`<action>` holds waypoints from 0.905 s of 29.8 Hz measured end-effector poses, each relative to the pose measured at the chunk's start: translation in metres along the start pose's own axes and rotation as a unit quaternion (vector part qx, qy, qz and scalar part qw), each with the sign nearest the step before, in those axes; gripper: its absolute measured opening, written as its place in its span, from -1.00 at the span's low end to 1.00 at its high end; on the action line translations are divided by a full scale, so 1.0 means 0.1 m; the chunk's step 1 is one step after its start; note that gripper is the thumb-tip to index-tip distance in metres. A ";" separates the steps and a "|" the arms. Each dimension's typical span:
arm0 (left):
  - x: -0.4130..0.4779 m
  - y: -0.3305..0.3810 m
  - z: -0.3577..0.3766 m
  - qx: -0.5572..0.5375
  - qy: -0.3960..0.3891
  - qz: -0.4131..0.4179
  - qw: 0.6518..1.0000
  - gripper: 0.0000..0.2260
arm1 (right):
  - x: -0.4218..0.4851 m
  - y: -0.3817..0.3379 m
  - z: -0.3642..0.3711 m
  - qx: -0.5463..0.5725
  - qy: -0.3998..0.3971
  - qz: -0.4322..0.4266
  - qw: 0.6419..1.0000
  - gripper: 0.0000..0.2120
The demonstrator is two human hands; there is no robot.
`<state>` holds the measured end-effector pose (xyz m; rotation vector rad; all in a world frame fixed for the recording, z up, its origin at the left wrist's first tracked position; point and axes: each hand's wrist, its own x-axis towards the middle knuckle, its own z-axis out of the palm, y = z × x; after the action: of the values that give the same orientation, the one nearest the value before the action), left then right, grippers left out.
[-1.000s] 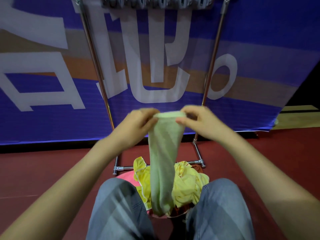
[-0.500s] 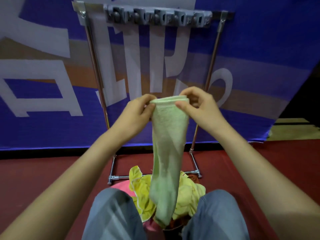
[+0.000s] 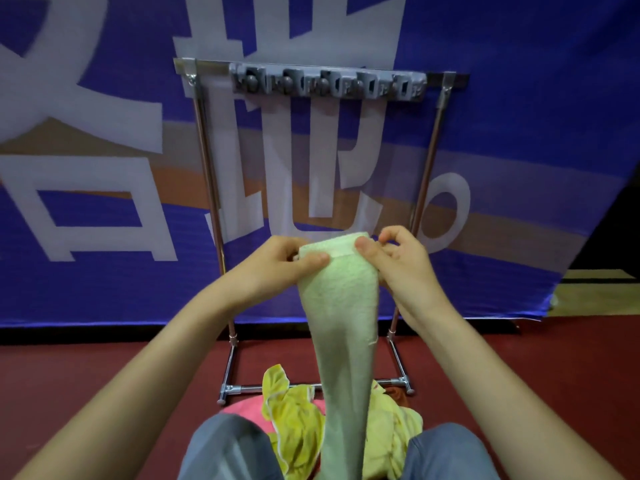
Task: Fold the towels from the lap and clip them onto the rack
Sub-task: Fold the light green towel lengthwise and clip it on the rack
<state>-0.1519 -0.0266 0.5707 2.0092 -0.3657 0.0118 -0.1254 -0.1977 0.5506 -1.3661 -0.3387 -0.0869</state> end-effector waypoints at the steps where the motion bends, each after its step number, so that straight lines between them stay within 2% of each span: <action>1: 0.00 0.02 0.00 -0.017 0.007 0.010 1.000 -0.81 | -0.01 0.01 0.00 0.024 -0.007 0.016 1.000 -0.85; 3: 0.00 0.03 0.01 -0.047 0.030 0.020 0.998 -0.83 | -0.04 0.08 -0.05 0.040 -0.044 0.057 0.997 -0.95; 5: -0.01 0.03 0.02 -0.050 0.038 0.015 0.998 -0.82 | -0.13 0.19 -0.09 0.010 -0.088 0.084 0.993 -0.83; 6: -0.01 0.03 0.01 -0.044 0.029 0.000 0.999 -0.80 | -0.17 0.23 -0.10 -0.010 -0.092 0.087 0.992 -0.84; 10: 0.04 0.07 0.00 0.101 -0.040 -0.076 0.991 -0.77 | -0.22 0.30 -0.08 -0.057 -0.106 0.071 0.990 -0.90; 13: 0.09 0.13 0.01 0.159 -0.056 -0.079 0.983 -0.78 | -0.22 0.32 -0.04 -0.067 -0.125 0.063 0.988 -0.91; 17: 0.11 0.17 0.04 0.157 -0.015 -0.011 0.987 -0.70 | -0.20 0.38 -0.07 -0.024 -0.117 0.074 0.990 -0.90; 21: 0.15 0.22 0.02 0.196 0.072 0.052 0.977 -0.71 | -0.25 0.64 -0.11 -0.003 -0.141 0.153 0.978 -0.87; 27: 0.20 0.32 -0.20 0.174 0.181 0.108 0.962 -0.76 | -0.48 1.19 -0.29 -0.092 -0.170 0.259 0.946 -0.90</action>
<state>-0.1384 -0.0268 0.6107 2.2439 -0.3621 0.6098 -0.1347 -0.2077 0.4193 -1.6173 -0.2520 0.5733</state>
